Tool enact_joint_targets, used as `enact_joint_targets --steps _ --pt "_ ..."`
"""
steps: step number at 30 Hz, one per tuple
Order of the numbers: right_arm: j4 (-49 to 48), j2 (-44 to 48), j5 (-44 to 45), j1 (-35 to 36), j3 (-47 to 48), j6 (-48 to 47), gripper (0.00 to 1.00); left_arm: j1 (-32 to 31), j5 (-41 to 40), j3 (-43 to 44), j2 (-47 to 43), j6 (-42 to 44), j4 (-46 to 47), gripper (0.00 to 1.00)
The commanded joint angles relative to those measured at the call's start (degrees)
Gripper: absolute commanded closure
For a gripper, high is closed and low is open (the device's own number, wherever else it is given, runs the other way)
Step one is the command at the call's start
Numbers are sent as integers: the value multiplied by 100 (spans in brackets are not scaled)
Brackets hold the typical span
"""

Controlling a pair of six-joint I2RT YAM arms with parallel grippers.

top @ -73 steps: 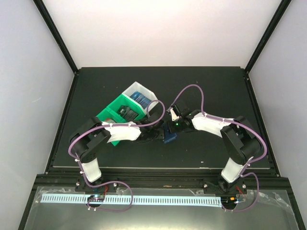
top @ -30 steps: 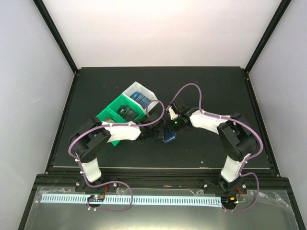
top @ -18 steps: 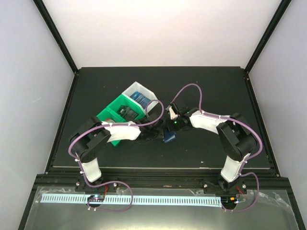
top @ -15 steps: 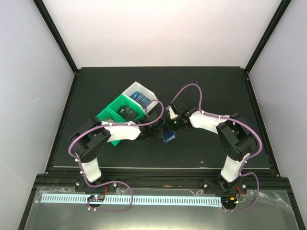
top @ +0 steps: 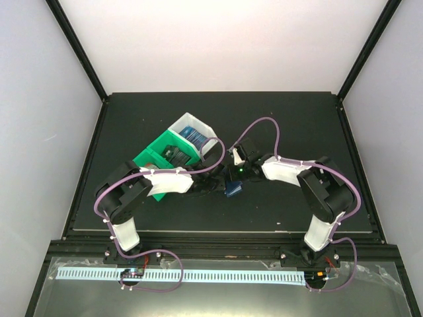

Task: Put the credit cards into the card holder
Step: Close the card holder at the center of the board.

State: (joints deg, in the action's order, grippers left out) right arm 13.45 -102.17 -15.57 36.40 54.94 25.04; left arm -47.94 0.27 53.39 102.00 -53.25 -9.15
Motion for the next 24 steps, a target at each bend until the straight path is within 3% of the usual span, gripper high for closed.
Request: enact_joint_targets --steps 1,12,24 --pt "505 -773 -102 345 -668 329 99 63 -8 -274 407 -42 -203 69" --pt "-143 -250 -230 216 -1305 711 99 92 3 -323 371 -36 -171 69" --pt "-544 -375 -512 69 -1854 539 99 152 15 -270 450 -54 -181 69"
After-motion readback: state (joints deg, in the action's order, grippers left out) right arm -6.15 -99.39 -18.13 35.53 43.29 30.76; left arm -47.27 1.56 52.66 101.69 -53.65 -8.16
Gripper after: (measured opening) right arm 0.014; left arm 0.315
